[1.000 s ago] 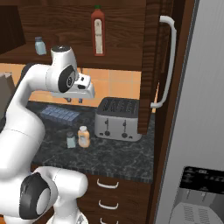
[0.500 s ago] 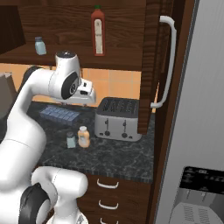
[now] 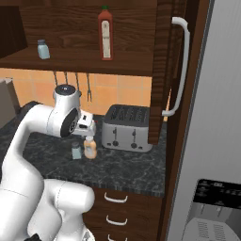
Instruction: Put the shaker and condiment bottle from the counter next to their counterparts in the cabinet.
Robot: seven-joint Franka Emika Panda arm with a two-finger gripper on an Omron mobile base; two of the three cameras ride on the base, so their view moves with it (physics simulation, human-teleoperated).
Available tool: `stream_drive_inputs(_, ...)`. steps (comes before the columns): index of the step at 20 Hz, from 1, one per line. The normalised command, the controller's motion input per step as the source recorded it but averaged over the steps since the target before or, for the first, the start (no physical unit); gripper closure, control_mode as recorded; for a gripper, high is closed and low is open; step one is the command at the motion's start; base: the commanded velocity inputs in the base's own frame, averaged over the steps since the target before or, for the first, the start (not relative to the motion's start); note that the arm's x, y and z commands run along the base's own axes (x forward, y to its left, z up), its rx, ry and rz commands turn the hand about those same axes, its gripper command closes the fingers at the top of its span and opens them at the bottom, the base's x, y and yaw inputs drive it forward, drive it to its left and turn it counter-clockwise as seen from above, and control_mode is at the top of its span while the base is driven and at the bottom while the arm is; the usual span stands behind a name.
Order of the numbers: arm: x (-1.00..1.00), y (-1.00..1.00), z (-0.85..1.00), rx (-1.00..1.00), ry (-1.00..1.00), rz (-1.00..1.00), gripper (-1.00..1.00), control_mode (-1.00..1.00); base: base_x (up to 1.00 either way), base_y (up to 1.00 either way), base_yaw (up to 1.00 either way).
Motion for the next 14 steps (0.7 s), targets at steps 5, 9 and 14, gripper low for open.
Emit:
stream_drive_inputs(5, 0.62, -0.05, -0.40, 0.07, 0.00, -0.01, -1.00, -1.00, 0.00, 0.00, 0.00)
stream_drive_inputs(9, 0.30, 0.02, -0.10, 0.03, 0.02, 0.00, -1.00, -1.00, 0.00, 0.00, 0.00)
stream_drive_inputs(14, 0.71, -0.22, -0.01, 0.08, 0.08, 0.00, -1.00, -1.00, 0.00, 0.00, 0.00)
